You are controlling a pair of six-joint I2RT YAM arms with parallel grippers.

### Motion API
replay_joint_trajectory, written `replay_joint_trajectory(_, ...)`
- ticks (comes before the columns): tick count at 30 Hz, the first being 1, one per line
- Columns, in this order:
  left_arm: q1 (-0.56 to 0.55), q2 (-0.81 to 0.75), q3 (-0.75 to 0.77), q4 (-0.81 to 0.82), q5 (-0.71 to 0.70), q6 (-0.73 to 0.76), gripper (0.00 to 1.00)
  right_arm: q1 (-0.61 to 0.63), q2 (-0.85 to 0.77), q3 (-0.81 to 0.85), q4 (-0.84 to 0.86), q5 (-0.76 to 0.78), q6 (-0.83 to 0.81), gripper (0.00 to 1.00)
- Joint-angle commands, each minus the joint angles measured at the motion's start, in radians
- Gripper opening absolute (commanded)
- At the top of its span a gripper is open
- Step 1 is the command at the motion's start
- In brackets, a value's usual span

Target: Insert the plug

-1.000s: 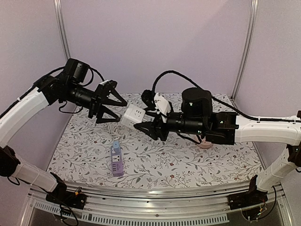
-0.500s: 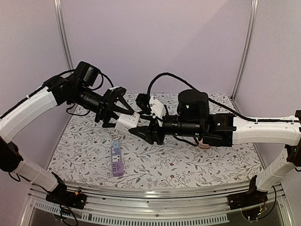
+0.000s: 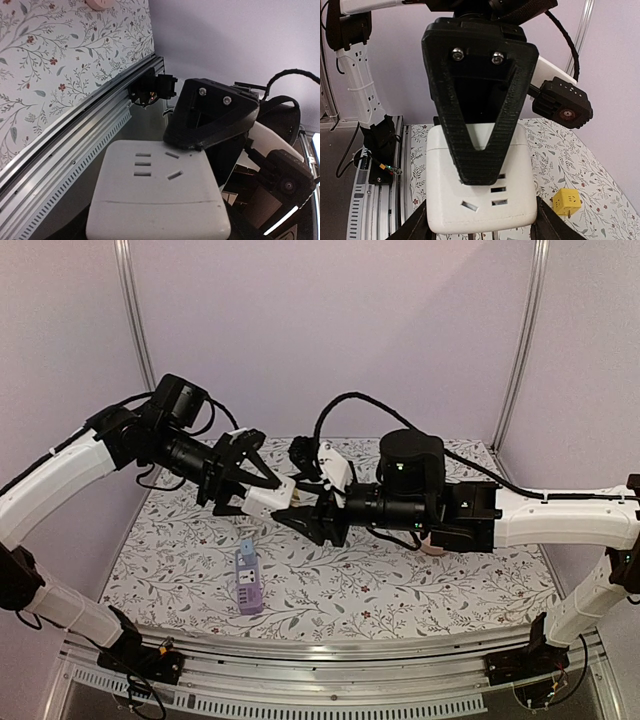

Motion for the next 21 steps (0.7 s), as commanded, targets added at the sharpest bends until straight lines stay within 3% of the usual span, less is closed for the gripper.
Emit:
replay_joint_trajectory(1, -0.015, -0.023, -0.018, 0.039, 0.018, -0.021, 0.68, 0.004, 0.019, 0.034, 0.046, 0.017, -0.005, 0.0)
replay_joint_trajectory(2, -0.014, -0.021, -0.018, 0.044, 0.018, -0.021, 0.67, 0.003, 0.02, 0.034, 0.046, 0.015, -0.003, 0.0)
replay_joint_trajectory(4, -0.015, -0.021, -0.022, 0.054, 0.019, -0.025, 0.55, 0.005, 0.023, 0.033, 0.048, 0.008, 0.002, 0.0)
replay_joint_trajectory(9, -0.016, -0.016, -0.028, 0.066, 0.004, -0.033, 0.01, 0.005, 0.028, 0.028, 0.045, -0.005, 0.015, 0.01)
replay_joint_trajectory(10, -0.015, -0.017, -0.03, 0.066, 0.002, -0.035, 0.0, 0.005, 0.028, 0.027, 0.043, 0.0, 0.02, 0.05)
replay_joint_trajectory(11, -0.015, -0.019, -0.03, 0.063, -0.004, -0.037, 0.0, 0.005, 0.027, 0.025, 0.037, 0.006, 0.029, 0.17)
replay_joint_trajectory(13, -0.014, -0.025, -0.03, 0.05, -0.019, -0.037, 0.0, 0.005, 0.021, 0.02, 0.015, 0.028, 0.044, 0.54)
replay_joint_trajectory(14, -0.011, -0.027, -0.028, 0.036, -0.03, -0.035, 0.0, 0.006, 0.017, 0.015, -0.009, 0.05, 0.06, 0.64)
replay_joint_trajectory(19, -0.001, -0.024, 0.011, -0.135, -0.17, 0.001, 0.0, 0.006, -0.055, -0.061, -0.13, 0.198, 0.128, 0.96)
replay_joint_trajectory(21, 0.0, -0.021, 0.015, -0.196, -0.248, 0.008, 0.0, 0.006, -0.096, -0.108, -0.201, 0.243, 0.193, 0.99)
